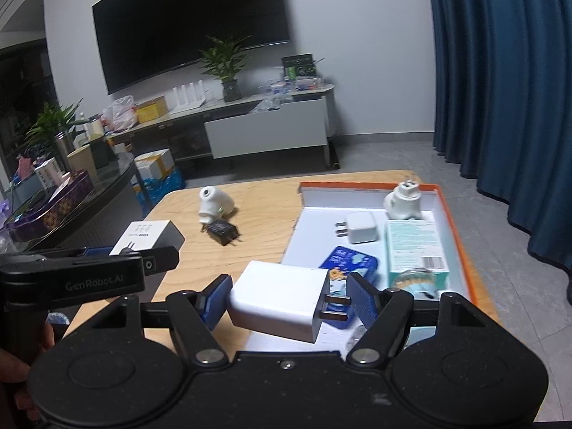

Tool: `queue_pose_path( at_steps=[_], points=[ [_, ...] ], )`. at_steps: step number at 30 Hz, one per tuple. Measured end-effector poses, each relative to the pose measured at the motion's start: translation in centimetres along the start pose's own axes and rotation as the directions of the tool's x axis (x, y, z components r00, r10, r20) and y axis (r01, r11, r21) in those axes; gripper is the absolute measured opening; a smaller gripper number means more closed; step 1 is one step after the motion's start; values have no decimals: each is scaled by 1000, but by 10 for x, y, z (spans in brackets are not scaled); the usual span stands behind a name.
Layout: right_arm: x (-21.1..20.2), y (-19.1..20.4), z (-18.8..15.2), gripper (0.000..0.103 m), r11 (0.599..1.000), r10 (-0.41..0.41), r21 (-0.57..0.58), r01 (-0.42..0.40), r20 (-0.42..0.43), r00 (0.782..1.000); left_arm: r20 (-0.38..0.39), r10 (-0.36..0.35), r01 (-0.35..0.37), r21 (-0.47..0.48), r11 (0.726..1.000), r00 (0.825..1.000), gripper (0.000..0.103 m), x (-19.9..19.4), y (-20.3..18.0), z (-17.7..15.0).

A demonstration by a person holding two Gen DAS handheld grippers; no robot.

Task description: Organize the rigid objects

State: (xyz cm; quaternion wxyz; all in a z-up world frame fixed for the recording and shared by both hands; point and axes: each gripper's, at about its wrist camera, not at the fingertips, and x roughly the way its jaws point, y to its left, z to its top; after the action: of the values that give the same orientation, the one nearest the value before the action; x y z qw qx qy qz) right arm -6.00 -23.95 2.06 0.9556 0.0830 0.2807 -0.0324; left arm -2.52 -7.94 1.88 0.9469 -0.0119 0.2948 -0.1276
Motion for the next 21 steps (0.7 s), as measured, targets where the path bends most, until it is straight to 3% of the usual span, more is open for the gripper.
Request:
queue_pose_path(
  at_steps=[12, 21],
  points=[
    [-12, -36, 2, 85, 995, -80, 60, 79, 28, 996, -19, -87, 88, 49, 995, 996, 59, 12, -36, 4],
    [-14, -56, 11, 85, 991, -107, 92, 102, 50, 993, -31, -109, 111, 67, 992, 994, 59, 23, -54, 9]
  ],
)
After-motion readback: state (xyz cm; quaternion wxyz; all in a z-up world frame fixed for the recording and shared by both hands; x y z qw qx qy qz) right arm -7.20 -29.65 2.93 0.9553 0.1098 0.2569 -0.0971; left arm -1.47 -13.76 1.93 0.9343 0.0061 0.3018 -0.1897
